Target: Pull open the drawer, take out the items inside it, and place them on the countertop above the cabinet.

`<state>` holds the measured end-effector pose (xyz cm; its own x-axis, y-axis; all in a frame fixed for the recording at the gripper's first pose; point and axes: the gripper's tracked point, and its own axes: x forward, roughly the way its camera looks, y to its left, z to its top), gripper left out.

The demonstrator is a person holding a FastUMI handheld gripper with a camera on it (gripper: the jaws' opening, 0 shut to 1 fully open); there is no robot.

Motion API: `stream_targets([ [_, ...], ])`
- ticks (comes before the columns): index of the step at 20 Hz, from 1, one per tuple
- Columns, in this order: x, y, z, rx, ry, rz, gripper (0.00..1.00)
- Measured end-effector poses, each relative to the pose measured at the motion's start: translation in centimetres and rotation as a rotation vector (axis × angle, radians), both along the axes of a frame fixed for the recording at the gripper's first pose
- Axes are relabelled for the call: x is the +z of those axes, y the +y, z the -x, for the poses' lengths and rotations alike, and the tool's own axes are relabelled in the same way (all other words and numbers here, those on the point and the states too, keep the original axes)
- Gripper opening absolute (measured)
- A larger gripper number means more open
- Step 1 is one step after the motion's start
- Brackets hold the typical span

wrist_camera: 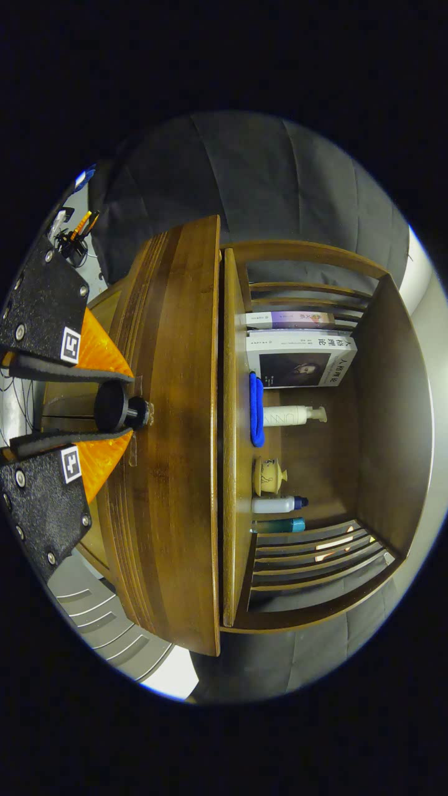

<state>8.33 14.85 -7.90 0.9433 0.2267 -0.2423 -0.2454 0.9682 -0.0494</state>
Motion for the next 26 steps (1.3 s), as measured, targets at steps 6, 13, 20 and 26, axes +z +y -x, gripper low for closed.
stream_targets([
  [6, 0.4, -0.1, 4.4, 0.004, -0.059, 0.064, 0.34],
  [13, 0.0, -0.4, 8.7, 0.025, -0.042, 0.080, 0.34],
  [20, -0.2, 0.3, 12.9, 0.080, -0.053, 0.109, 0.34],
  [26, -0.3, 0.8, 15.4, 0.123, -0.062, 0.141, 0.34],
])
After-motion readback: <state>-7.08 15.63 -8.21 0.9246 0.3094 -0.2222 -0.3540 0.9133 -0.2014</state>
